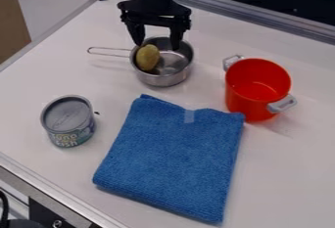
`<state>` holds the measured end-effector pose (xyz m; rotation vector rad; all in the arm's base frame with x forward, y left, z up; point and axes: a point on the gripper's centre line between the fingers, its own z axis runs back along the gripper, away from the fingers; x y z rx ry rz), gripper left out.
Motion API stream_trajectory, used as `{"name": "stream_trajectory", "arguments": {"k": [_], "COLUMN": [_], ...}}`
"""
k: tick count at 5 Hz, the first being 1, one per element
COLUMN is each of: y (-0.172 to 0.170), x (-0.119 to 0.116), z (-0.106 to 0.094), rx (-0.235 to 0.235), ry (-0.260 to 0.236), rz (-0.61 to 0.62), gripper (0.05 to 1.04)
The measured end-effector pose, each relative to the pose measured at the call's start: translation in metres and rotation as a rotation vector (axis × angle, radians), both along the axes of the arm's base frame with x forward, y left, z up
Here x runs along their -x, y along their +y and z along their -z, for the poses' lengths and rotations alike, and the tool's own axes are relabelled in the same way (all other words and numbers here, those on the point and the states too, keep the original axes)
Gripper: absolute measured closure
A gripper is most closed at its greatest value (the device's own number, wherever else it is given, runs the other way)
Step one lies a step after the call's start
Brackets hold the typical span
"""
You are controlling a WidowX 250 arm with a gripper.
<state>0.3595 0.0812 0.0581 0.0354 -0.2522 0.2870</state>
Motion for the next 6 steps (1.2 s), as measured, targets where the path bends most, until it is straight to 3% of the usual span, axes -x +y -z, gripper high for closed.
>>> {"name": "stream_trajectory", "arguments": {"k": [3,5,6], "y": [0.01,0.011,0.011], "x": [-0.005,-0.001,-0.004], "z": [0.015,0.024,0.024], "rx": [-0.054,-0.041,-0.042], "ry": [-0.009,0.029,0.01], "rz": [-0.027,-0.018,-0.03], "gripper": [0.087,0.087,0.087]}}
